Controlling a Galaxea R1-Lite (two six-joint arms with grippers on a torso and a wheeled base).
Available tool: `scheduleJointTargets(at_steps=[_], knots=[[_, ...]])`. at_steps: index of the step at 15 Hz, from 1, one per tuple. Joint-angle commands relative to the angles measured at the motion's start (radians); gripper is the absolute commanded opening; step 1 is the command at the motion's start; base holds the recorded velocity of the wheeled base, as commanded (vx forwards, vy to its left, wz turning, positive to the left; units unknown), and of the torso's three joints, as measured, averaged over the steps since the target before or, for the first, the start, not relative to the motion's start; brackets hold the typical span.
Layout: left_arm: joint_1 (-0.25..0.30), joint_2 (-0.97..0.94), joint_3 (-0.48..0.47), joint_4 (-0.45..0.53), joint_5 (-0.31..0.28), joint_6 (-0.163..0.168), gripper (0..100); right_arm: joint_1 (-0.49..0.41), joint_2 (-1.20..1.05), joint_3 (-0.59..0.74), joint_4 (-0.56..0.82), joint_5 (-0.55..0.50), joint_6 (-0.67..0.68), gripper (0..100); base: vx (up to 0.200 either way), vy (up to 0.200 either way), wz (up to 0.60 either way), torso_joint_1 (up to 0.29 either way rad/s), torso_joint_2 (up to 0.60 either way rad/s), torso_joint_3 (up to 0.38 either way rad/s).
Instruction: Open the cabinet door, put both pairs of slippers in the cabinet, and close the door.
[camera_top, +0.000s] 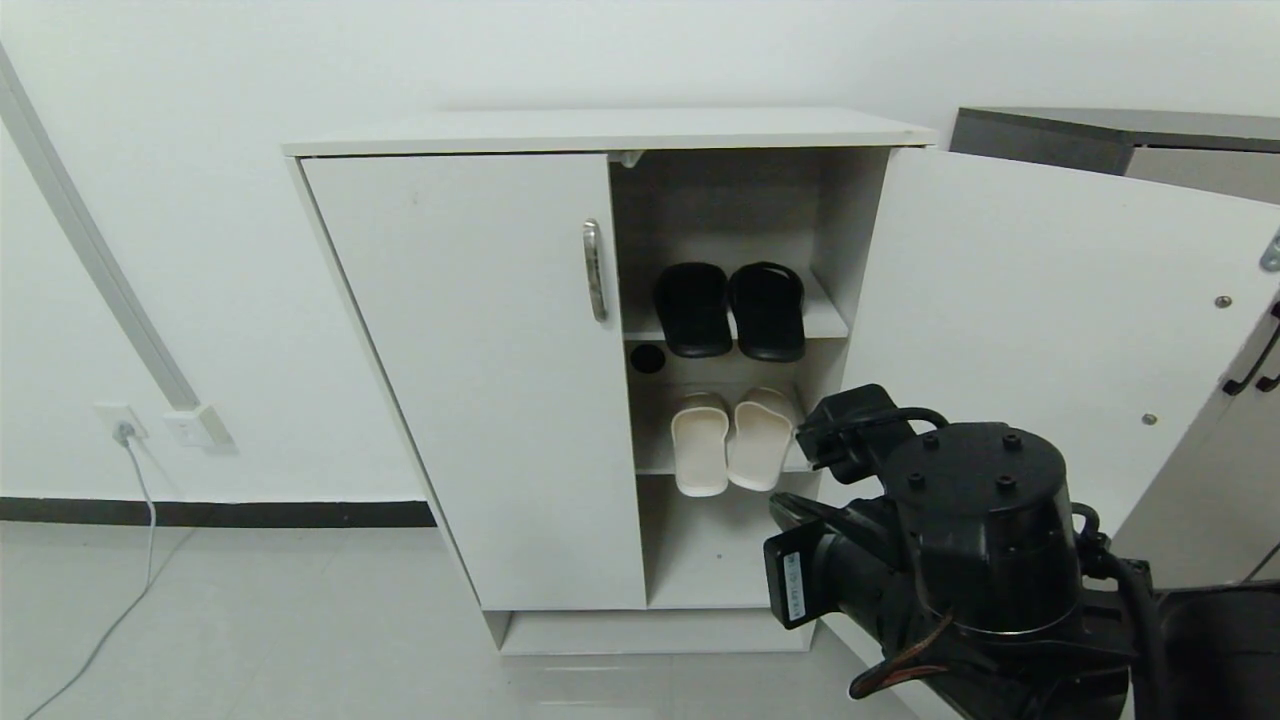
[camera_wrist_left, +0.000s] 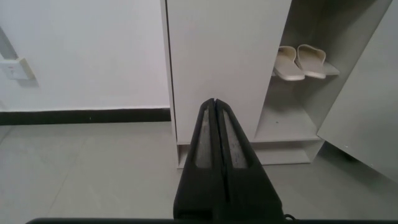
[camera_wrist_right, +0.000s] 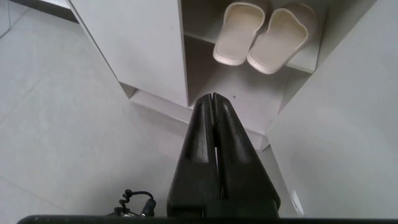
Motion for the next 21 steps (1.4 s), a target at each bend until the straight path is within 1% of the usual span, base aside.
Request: scheduleJointTargets(at_steps=[1, 3, 6, 12, 21], knots=[[0.000, 0.001, 0.000, 0.000, 0.000, 0.000, 0, 0.001, 0.006, 0.001, 0.000, 0.000, 0.001, 0, 0.000, 0.000, 0.00, 0.000, 0.00, 0.000], [0.000, 0.001, 0.000, 0.000, 0.000, 0.000, 0, 0.001, 0.006, 0.001, 0.001, -0.001, -0.001, 0, 0.000, 0.000, 0.00, -0.001, -0.03, -0.040], [0.000, 0.001, 0.000, 0.000, 0.000, 0.000, 0, 0.001, 0.006, 0.001, 0.001, -0.001, -0.001, 0, 0.000, 0.000, 0.00, 0.009, -0.18, -0.315], [0.000, 0.001, 0.000, 0.000, 0.000, 0.000, 0, 0.001, 0.005, 0.001, 0.001, -0.001, -0.002, 0, 0.000, 0.000, 0.00, 0.065, -0.50, -0.358], [0.000, 0.001, 0.000, 0.000, 0.000, 0.001, 0, 0.001, 0.005, 0.001, 0.001, -0.001, -0.002, 0, 0.000, 0.000, 0.00, 0.149, -0.47, -0.326]])
